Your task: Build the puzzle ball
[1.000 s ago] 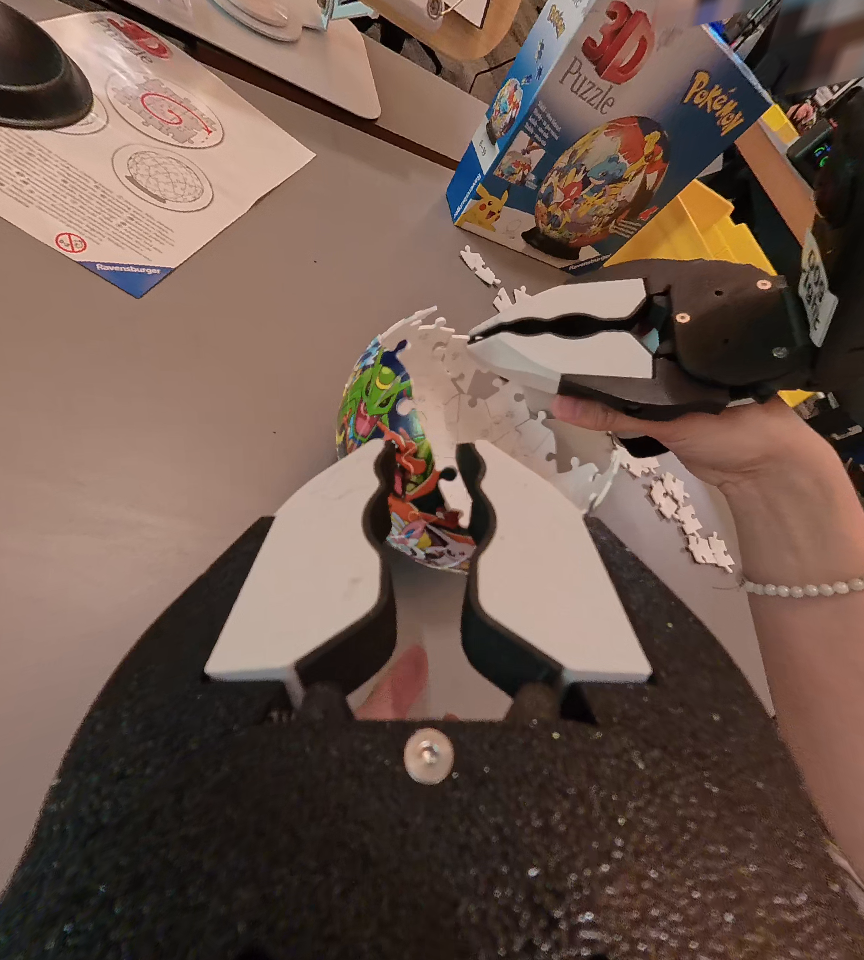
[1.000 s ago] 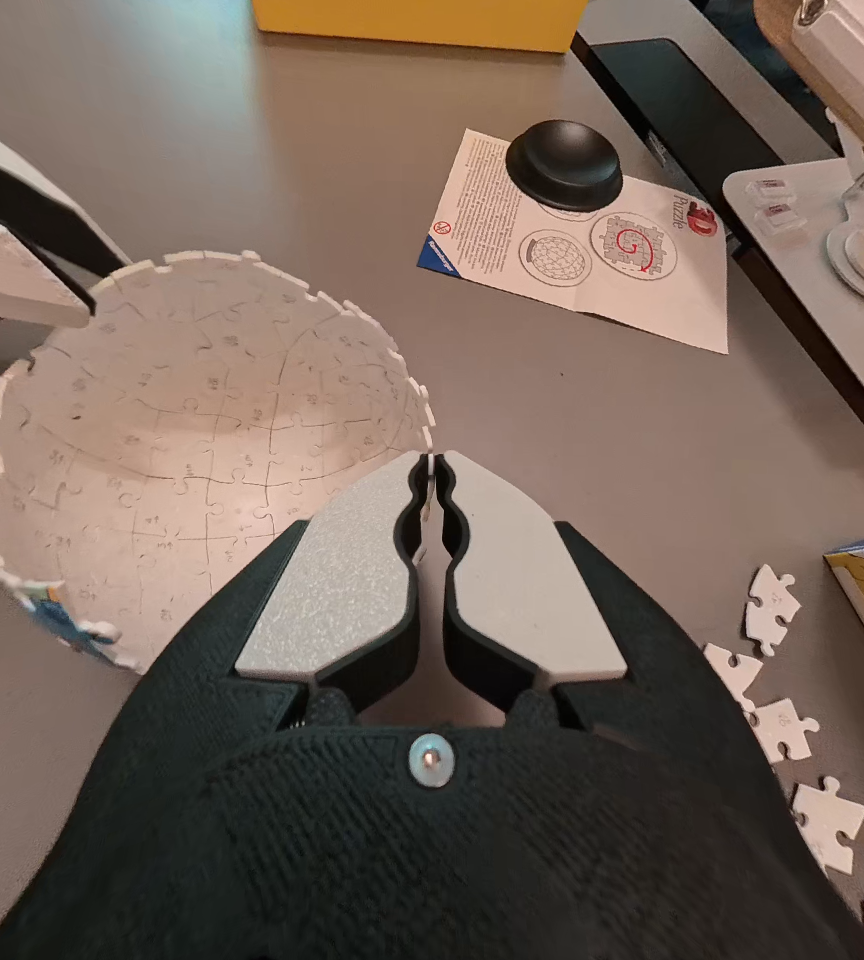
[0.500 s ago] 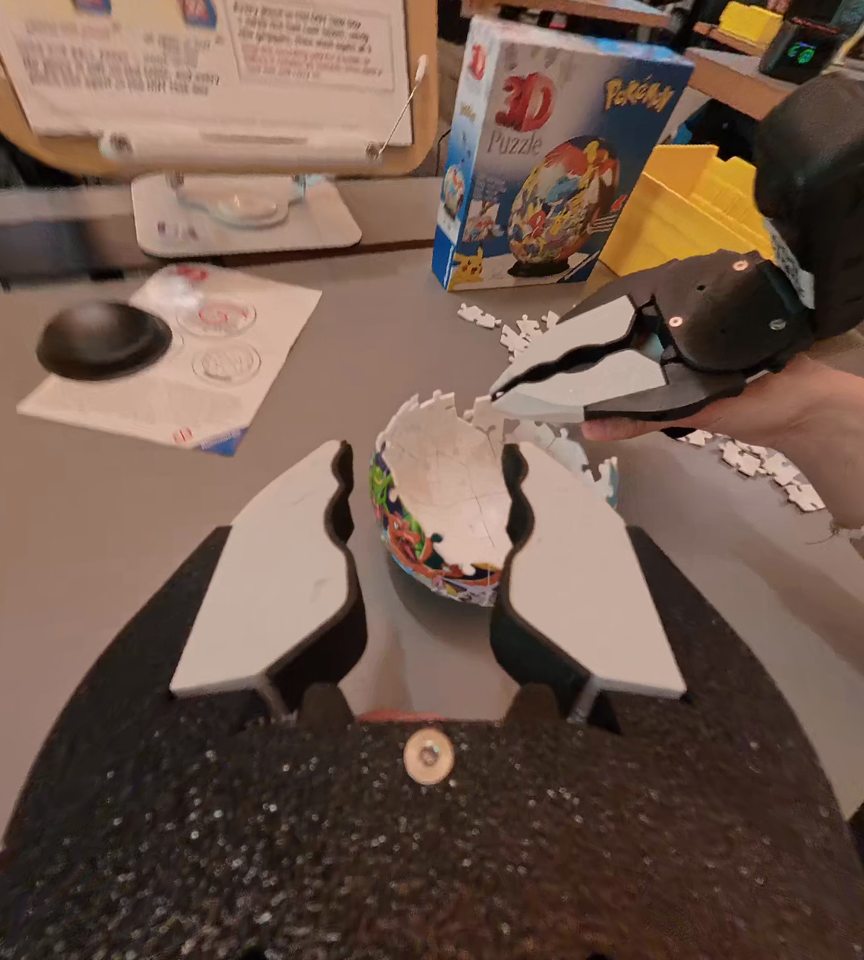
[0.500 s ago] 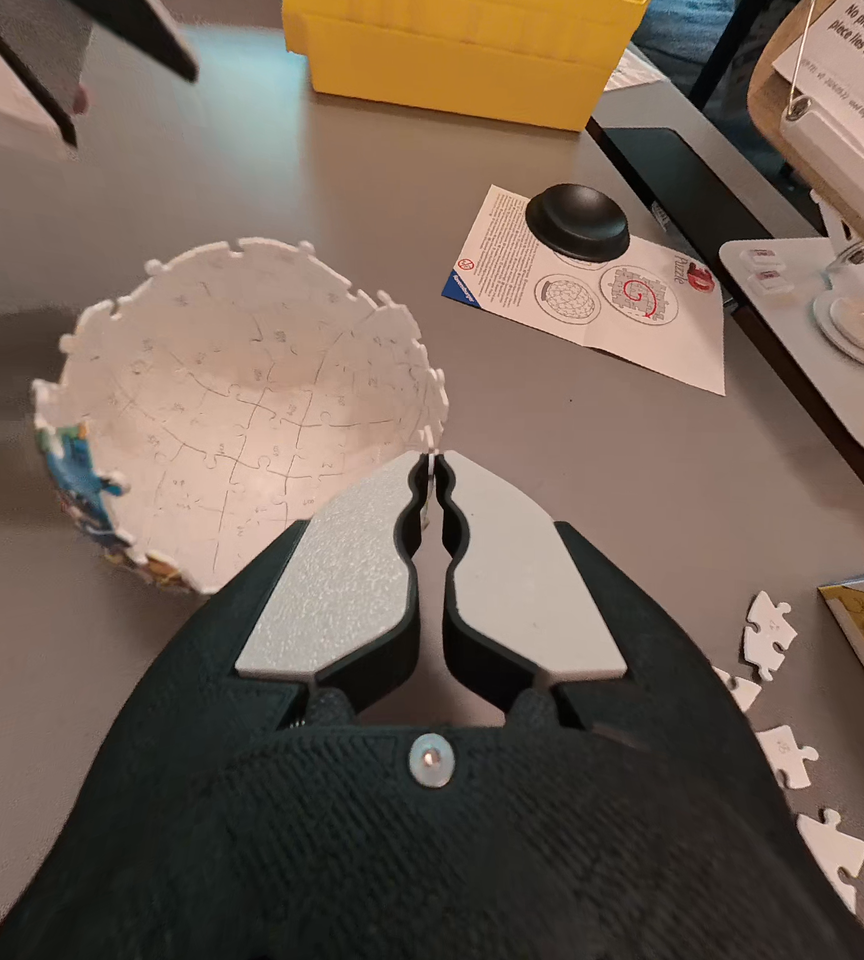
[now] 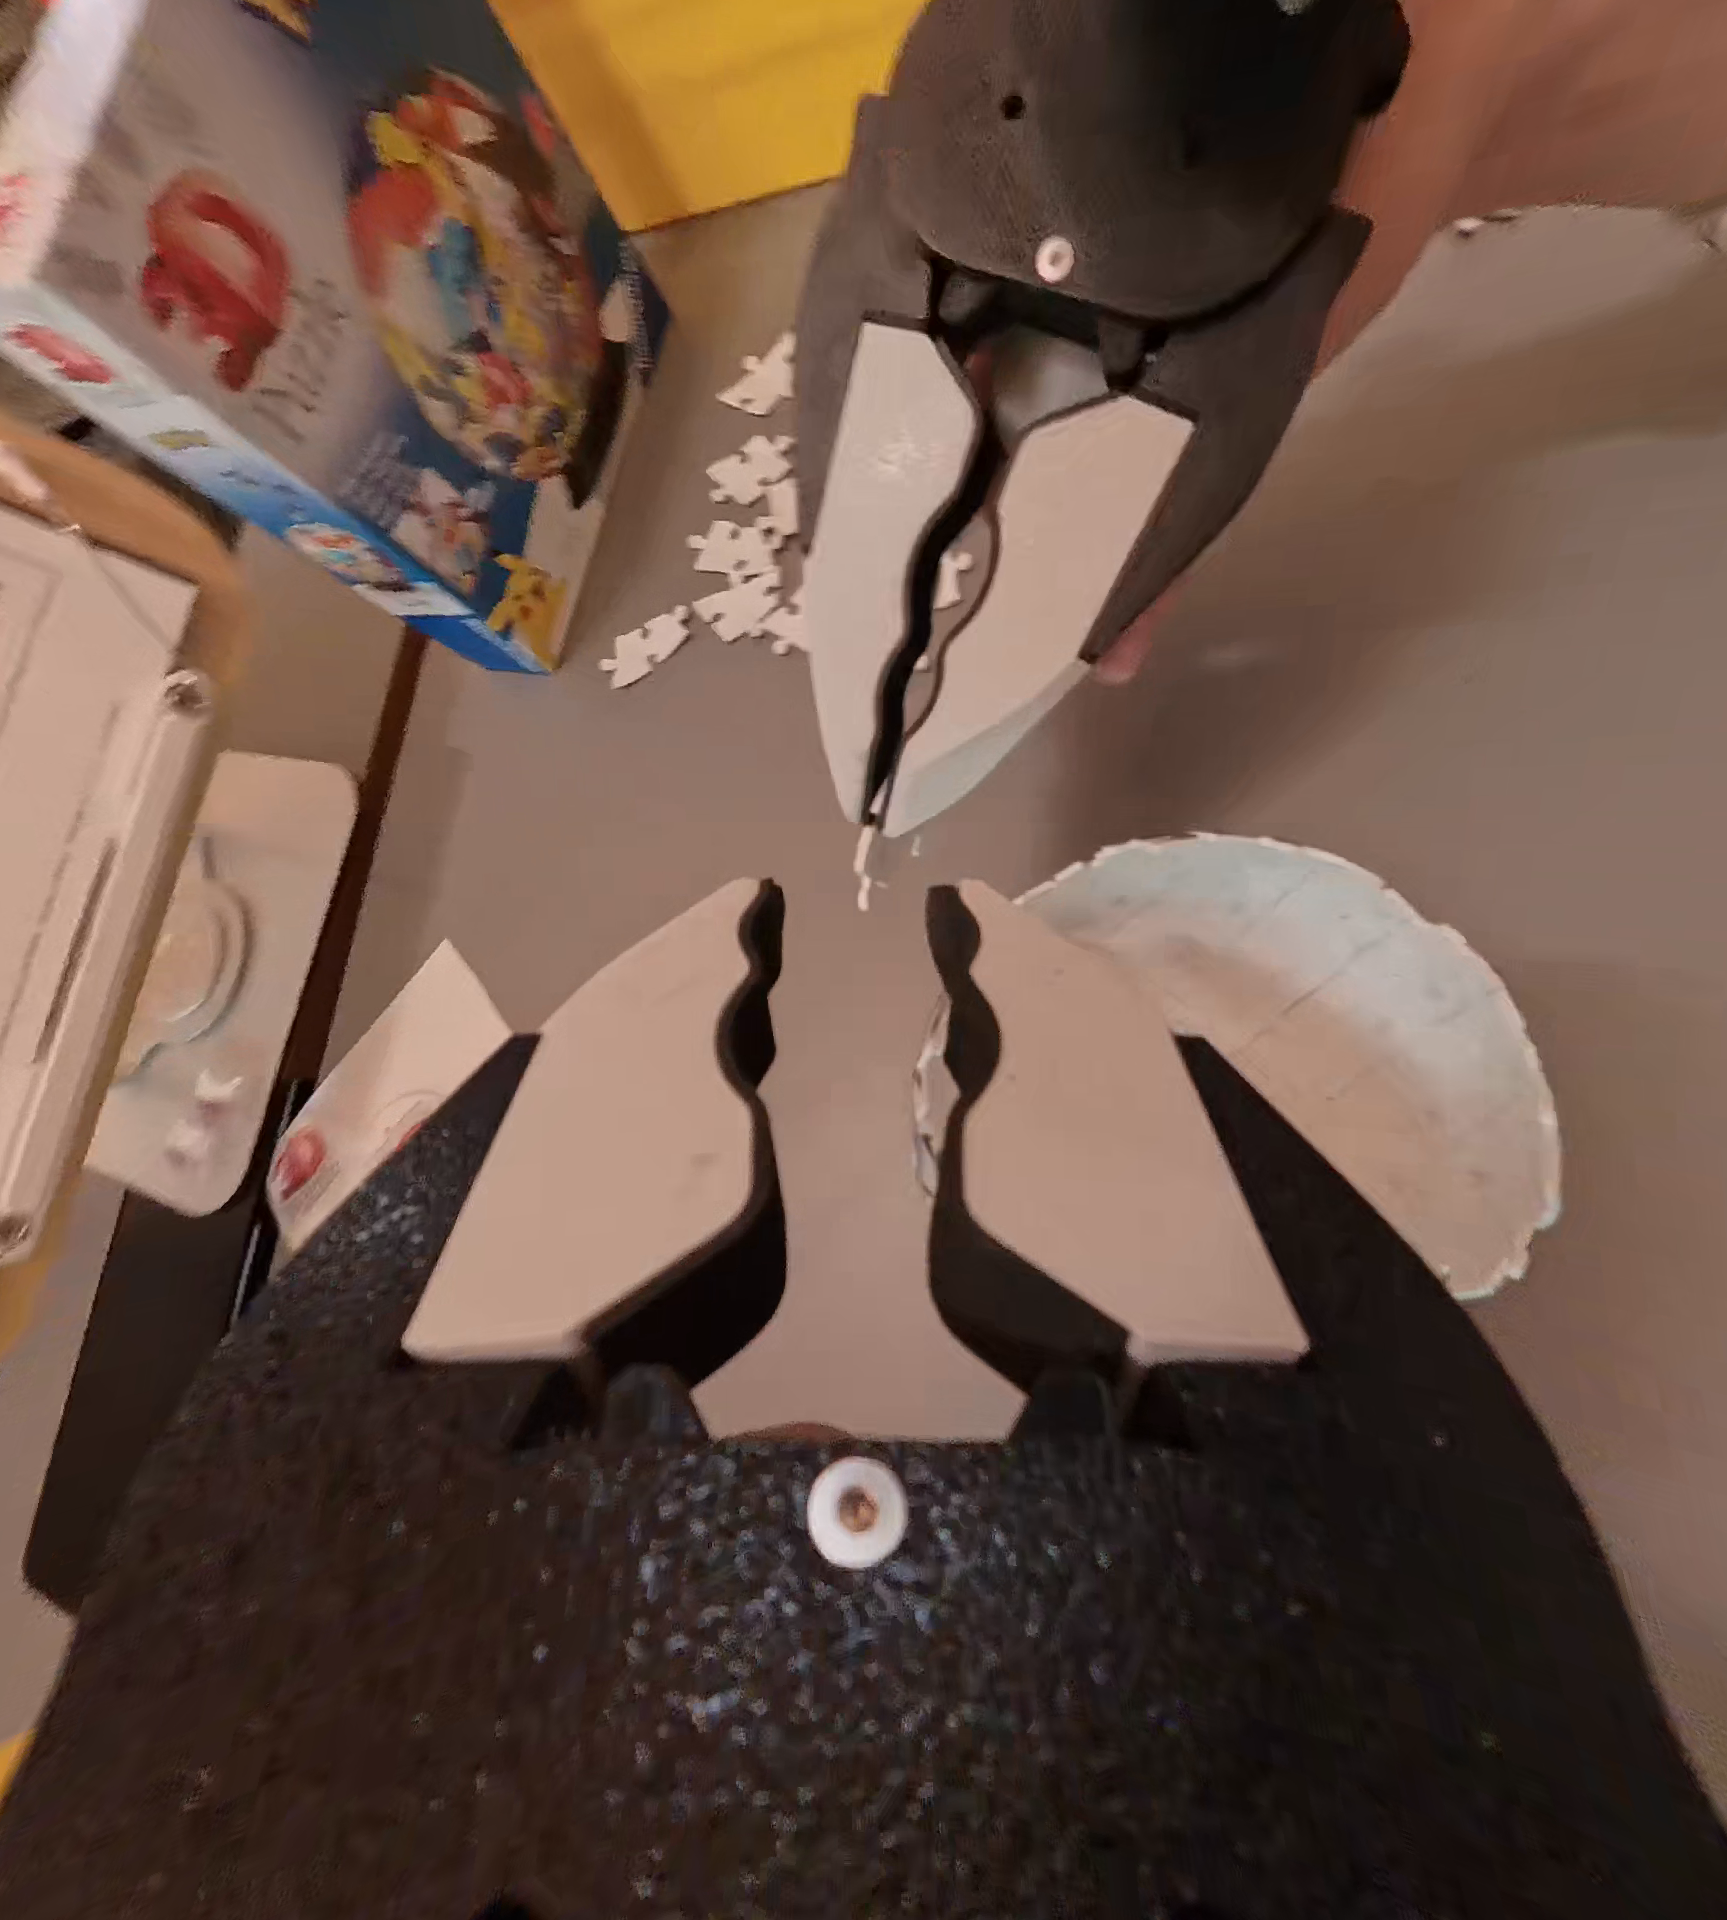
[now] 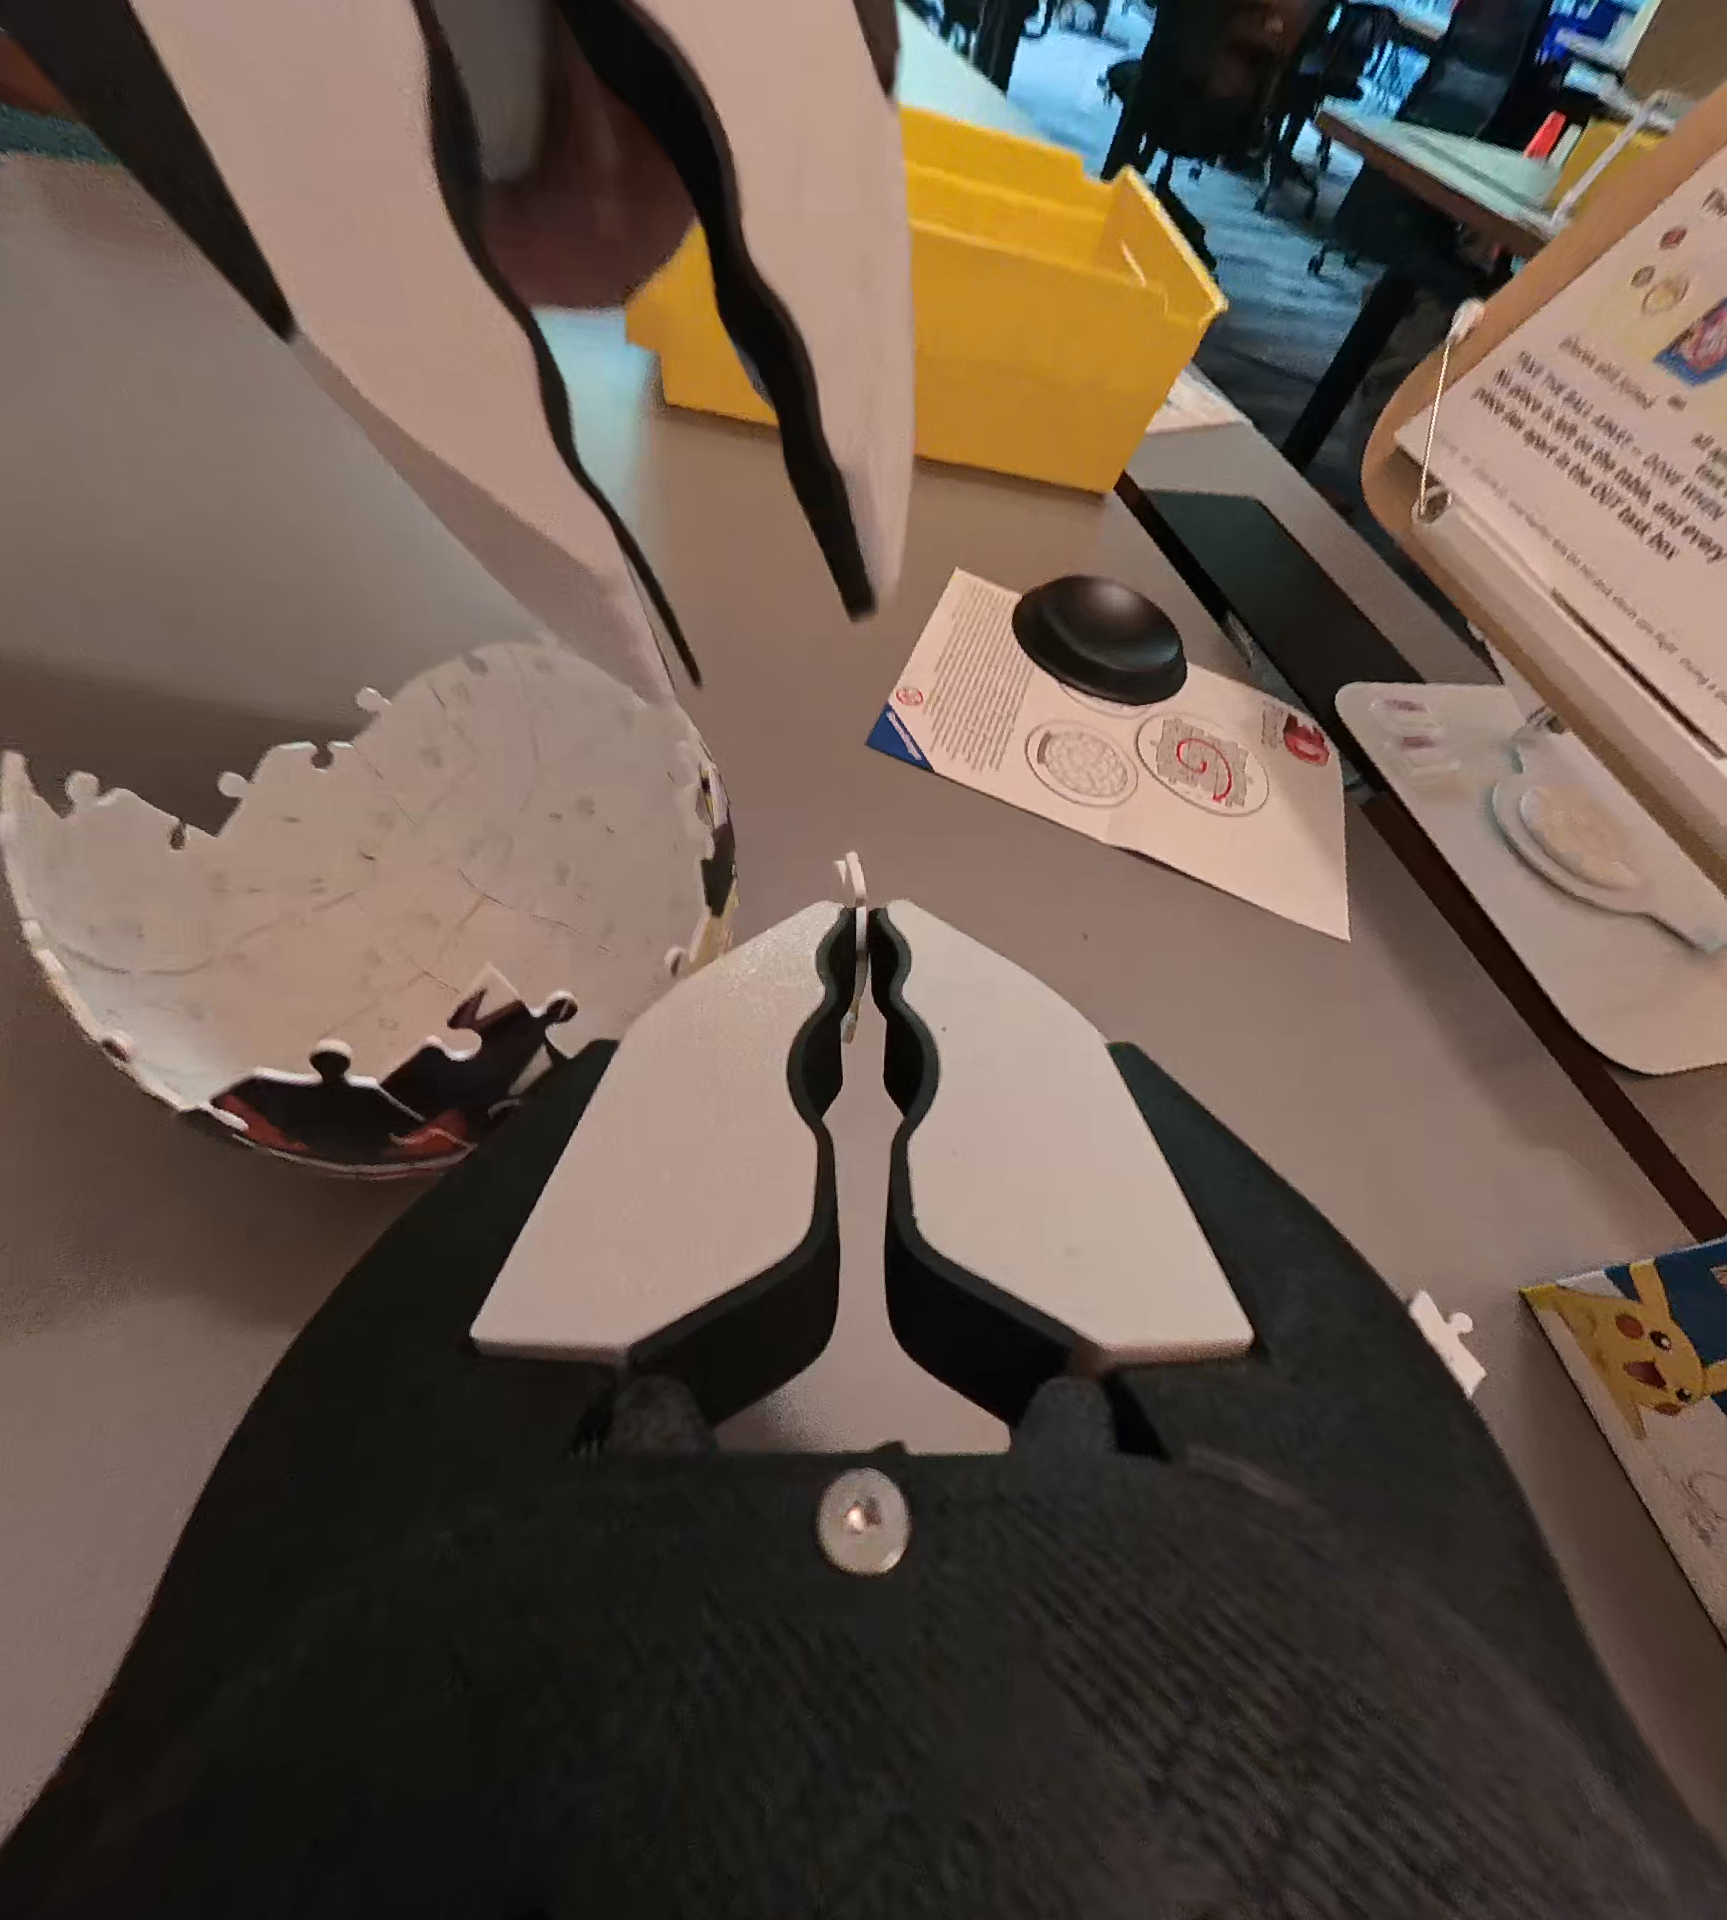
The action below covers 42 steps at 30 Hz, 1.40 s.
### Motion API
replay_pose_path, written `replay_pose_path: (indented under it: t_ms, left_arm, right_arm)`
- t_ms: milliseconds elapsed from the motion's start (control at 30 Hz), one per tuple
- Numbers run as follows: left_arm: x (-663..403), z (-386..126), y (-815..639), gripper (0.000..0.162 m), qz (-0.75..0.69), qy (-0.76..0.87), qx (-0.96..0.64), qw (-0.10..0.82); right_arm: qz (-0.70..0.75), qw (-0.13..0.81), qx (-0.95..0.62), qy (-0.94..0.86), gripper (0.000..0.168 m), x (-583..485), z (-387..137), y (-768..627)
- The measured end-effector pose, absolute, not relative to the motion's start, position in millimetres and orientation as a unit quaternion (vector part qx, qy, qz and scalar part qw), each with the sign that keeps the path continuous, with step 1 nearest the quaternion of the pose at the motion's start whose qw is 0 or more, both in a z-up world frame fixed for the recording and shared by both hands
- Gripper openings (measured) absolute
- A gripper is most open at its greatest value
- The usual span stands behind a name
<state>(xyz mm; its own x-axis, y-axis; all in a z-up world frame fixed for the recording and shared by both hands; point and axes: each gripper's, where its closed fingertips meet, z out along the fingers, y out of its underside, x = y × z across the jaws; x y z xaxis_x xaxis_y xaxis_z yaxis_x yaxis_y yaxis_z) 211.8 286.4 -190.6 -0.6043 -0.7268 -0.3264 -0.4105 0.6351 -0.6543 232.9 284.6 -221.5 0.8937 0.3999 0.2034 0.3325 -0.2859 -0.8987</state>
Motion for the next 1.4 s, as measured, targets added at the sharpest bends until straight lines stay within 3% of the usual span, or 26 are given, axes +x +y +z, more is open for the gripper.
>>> replay_pose_path:
  t_ms: [267,333,567,833,1000,1200,1267,1400]
  left_arm:
    - [227.6,-205.2,276.9,0.028,-0.233,0.897,-0.288,0.239]
    - [229.9,-205.1,274.0,0.010,-0.232,0.902,-0.280,0.234]
    - [227.9,-210.0,273.5,0.002,-0.220,0.906,-0.286,0.219]
    - [220.4,-182.7,276.9,0.002,-0.324,0.860,-0.335,0.210]
    - [211.9,-168.4,268.5,0.002,-0.378,0.843,-0.313,0.219]
    - [202.2,-165.0,264.1,0.003,-0.391,0.842,-0.299,0.222]
    - [204.2,-156.8,264.3,0.018,-0.375,0.843,-0.289,0.253]
    - [199.2,-147.5,248.0,0.023,-0.346,0.869,-0.257,0.242]
  right_arm:
    - [0.064,0.617,-0.755,-0.215,0.002,215.1,-186.9,276.7]
    - [0.043,0.618,-0.759,-0.198,0.002,222.2,-184.9,277.2]
    - [0.035,0.618,-0.754,-0.219,0.003,222.0,-190.7,273.3]
    - [0.013,0.644,-0.737,-0.203,0.019,221.5,-183.2,274.1]
    - [0.062,0.669,-0.719,-0.178,0.005,209.2,-169.9,273.7]
    - [0.080,0.659,-0.726,-0.179,0.002,200.3,-166.3,267.8]
    - [0.049,0.642,-0.745,-0.175,0.002,207.0,-171.4,265.3]
    - [-0.001,0.615,-0.766,-0.187,0.002,210.0,-175.3,259.1]
